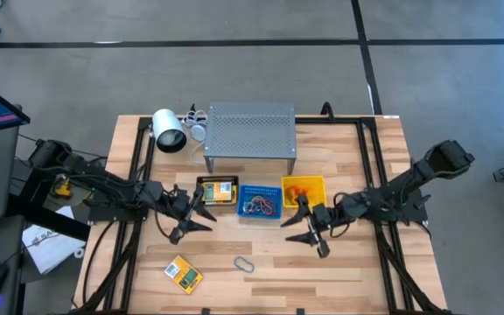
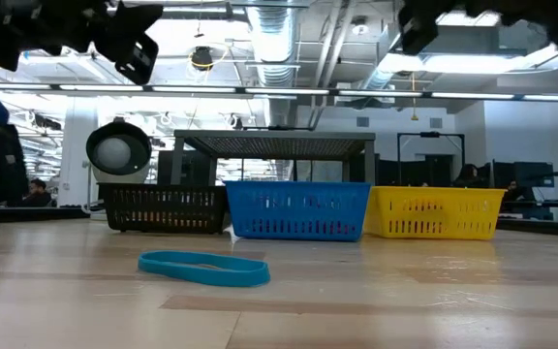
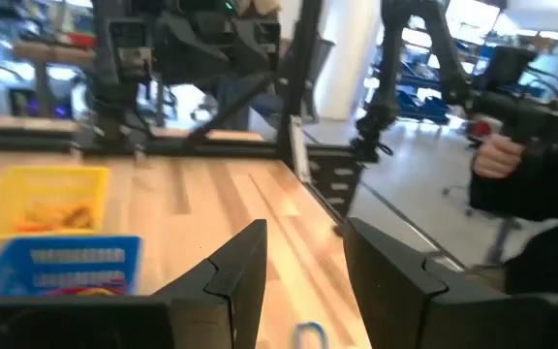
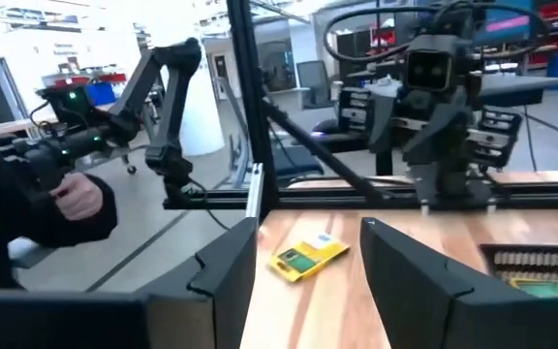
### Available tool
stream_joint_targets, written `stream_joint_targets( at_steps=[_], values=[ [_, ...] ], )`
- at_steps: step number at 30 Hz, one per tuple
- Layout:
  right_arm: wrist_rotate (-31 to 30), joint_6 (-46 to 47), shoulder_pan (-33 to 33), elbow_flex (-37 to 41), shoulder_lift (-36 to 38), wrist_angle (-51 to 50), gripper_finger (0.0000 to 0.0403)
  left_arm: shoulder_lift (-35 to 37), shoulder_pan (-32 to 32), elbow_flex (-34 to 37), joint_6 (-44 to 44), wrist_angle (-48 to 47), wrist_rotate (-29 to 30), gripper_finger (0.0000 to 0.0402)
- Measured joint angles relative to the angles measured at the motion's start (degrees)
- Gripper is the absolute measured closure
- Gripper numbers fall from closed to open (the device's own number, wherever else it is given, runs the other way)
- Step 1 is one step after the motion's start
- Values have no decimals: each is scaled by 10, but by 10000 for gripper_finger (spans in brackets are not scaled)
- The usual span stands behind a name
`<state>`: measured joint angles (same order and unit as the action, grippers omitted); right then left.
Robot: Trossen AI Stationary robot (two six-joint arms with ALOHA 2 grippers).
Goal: Pick & Place Office Desk Supplies
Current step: Put the blue rubber band into the blue bin
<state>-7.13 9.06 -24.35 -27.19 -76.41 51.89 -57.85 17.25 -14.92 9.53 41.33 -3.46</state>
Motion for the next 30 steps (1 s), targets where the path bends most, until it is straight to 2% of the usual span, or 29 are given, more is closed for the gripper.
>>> stream_joint_targets(
  at_steps=[6, 11, 19, 30],
  values=[
    [-101, 0, -54, -1, -45, 41, 224, -59, 47, -31, 11, 0, -11, 266],
    [-134, 0, -76, -1, -95, 119, 225, -134, 78, -63, 9, -2, -10, 266],
    [-139, 2, -79, -11, -184, 245, 225, -245, 86, -130, 13, 3, -9, 266],
    [-138, 1, -83, -67, -253, 248, 226, -337, 86, -181, -6, -4, -23, 266]
  ],
)
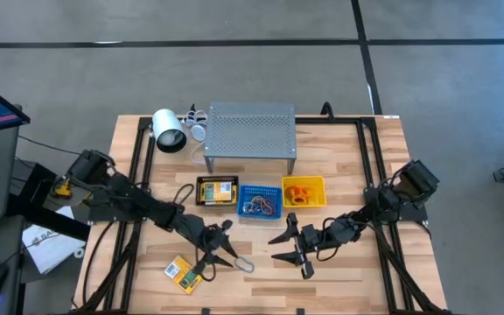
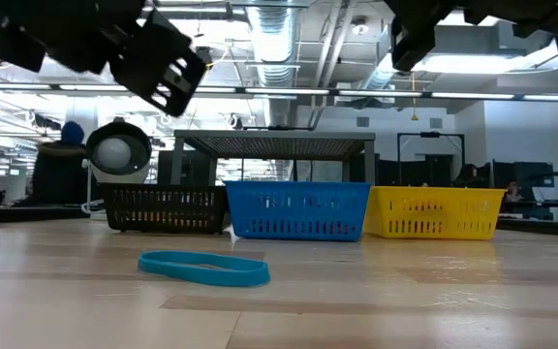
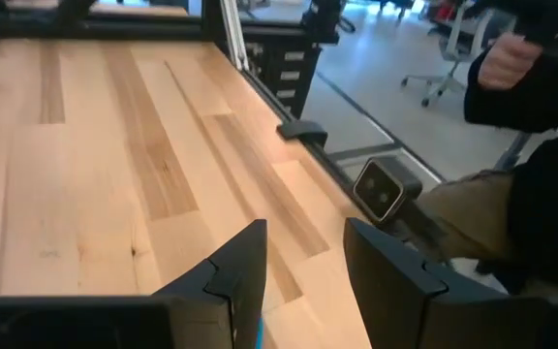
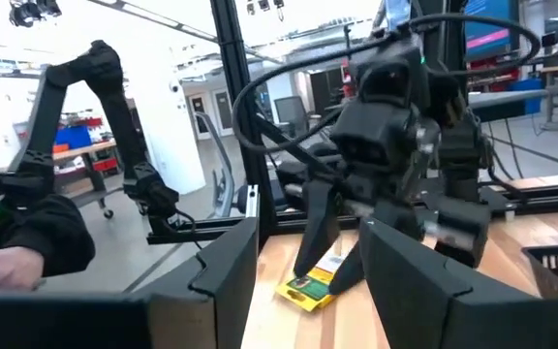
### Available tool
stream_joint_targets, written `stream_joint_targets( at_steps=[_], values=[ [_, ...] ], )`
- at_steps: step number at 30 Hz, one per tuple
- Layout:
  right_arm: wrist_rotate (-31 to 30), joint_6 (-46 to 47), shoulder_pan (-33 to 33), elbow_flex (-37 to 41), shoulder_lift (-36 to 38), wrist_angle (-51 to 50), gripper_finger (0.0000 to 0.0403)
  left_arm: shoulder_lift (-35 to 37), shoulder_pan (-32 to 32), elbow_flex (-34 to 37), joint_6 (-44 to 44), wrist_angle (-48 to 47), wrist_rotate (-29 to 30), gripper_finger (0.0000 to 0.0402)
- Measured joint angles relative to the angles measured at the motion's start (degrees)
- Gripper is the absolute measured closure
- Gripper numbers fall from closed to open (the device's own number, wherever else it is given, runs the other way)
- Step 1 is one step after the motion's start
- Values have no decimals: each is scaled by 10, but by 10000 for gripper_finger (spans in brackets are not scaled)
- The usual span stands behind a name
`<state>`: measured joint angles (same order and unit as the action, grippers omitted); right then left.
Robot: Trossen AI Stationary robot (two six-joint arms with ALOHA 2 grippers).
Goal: Pick & Place Office Desk Supplies
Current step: Put the blue rubber band into the blue bin
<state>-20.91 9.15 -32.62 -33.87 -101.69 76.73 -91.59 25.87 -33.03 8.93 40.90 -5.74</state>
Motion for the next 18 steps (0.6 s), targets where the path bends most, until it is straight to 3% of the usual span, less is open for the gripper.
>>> stream_joint_targets(
  at_steps=[10, 18],
  values=[
    [-1, -21, -4, 1, 1, 0, 226, -105, -3, -46, -25, -19, 12, 266],
    [0, -22, -4, 1, 1, -12, 226, -147, -11, -68, -28, -21, 39, 266]
  ],
)
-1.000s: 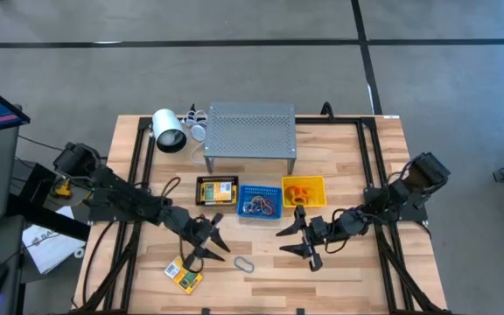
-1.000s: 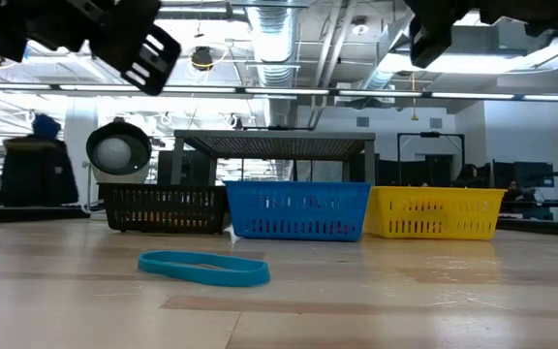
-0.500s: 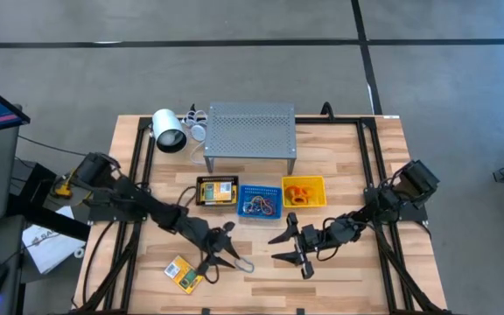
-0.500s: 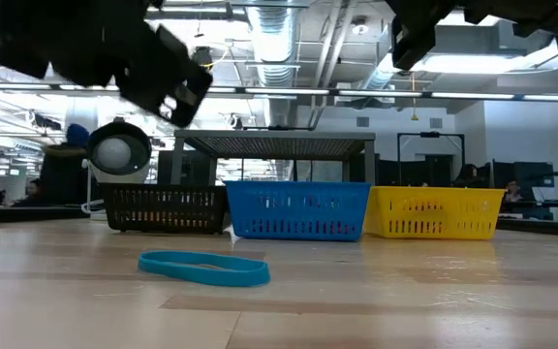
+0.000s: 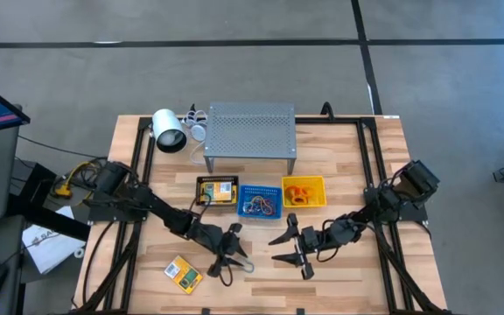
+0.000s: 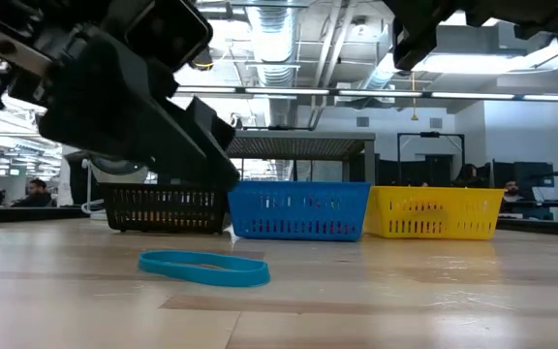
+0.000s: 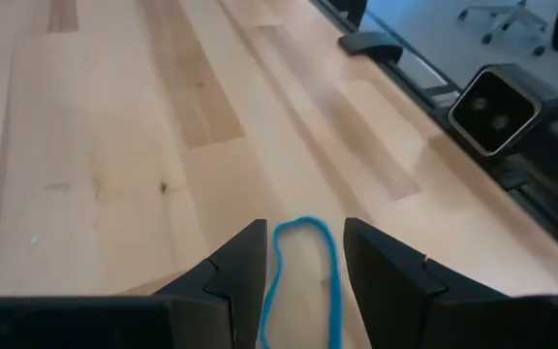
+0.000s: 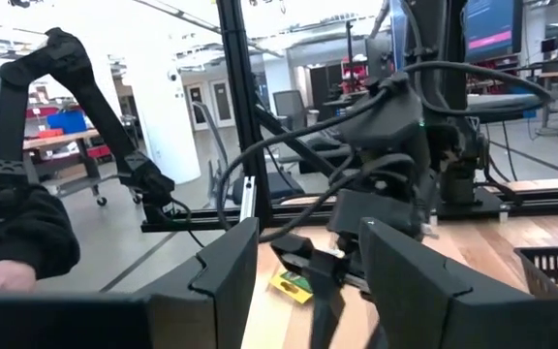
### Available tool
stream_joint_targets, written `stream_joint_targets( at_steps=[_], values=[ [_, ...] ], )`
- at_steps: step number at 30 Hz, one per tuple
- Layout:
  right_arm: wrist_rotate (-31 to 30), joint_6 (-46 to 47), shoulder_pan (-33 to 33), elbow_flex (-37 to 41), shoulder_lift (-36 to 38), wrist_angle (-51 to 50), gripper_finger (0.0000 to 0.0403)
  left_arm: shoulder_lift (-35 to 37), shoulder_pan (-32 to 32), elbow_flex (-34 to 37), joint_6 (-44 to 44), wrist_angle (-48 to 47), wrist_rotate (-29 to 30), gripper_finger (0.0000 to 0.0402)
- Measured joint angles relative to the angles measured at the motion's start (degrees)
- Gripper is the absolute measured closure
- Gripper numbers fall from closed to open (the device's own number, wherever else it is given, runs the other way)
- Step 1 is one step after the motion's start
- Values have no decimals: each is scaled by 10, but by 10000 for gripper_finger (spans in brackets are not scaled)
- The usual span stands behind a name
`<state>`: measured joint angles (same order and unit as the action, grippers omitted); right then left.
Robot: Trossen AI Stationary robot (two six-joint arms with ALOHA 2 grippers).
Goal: Pick & Place Office Desk Supplies
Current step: Put the blue rubber band into the blue bin
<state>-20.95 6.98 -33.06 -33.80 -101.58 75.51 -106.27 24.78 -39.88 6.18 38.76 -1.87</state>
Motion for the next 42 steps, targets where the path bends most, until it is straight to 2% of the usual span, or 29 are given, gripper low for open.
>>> stream_joint_targets(
  at_steps=[21, 42],
  values=[
    [1, 1, -4, 0, 0, -2, 226, -13, 0, 0, -4, -41, 29, 266],
    [1, 2, -4, 0, 0, -2, 226, -47, 3, 0, 12, -24, 41, 266]
  ],
)
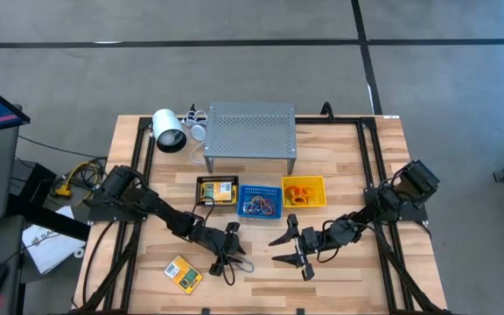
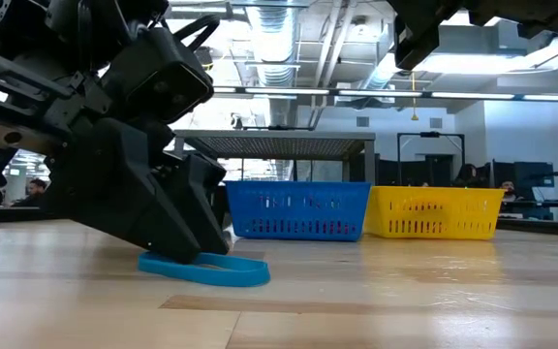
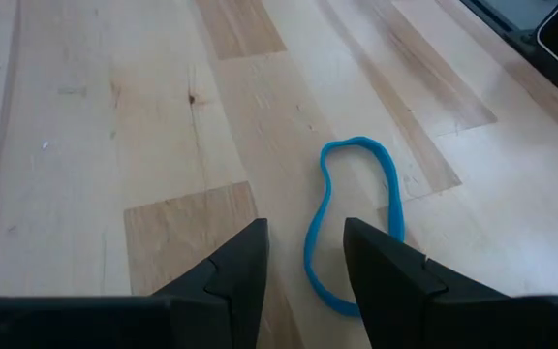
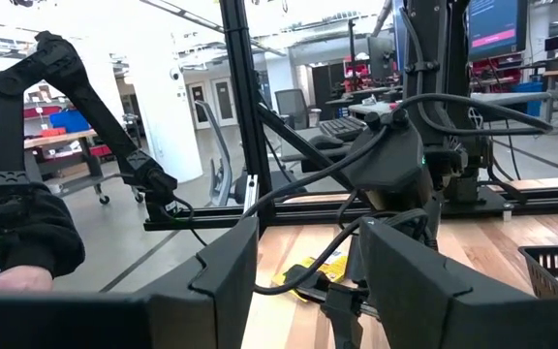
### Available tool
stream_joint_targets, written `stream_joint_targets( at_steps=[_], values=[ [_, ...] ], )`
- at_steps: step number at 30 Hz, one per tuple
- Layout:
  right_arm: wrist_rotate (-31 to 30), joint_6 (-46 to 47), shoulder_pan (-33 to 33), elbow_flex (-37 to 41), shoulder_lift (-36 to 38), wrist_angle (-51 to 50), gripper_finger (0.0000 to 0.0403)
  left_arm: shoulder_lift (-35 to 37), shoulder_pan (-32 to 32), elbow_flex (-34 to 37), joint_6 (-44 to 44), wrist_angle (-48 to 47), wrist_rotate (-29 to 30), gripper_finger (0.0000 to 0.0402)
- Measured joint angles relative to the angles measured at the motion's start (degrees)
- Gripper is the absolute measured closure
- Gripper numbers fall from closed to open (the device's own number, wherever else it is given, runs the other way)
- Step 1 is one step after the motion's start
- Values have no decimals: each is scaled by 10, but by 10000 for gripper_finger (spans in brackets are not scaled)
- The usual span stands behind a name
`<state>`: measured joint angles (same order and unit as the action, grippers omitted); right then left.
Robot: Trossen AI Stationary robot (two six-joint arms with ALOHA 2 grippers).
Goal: Pick & Place Office Desk Supplies
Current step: Put the blue rubber band into the blue bin
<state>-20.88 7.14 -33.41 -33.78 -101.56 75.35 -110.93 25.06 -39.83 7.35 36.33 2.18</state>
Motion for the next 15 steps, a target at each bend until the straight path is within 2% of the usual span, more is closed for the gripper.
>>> stream_joint_targets(
  at_steps=[10, 15],
  values=[
    [0, 0, 0, 0, 0, 0, 226, -1, 0, -1, 0, -10, 0, 267],
    [0, 0, 0, 0, 0, 0, 226, -1, 0, -1, 0, -13, 1, 302]
  ],
)
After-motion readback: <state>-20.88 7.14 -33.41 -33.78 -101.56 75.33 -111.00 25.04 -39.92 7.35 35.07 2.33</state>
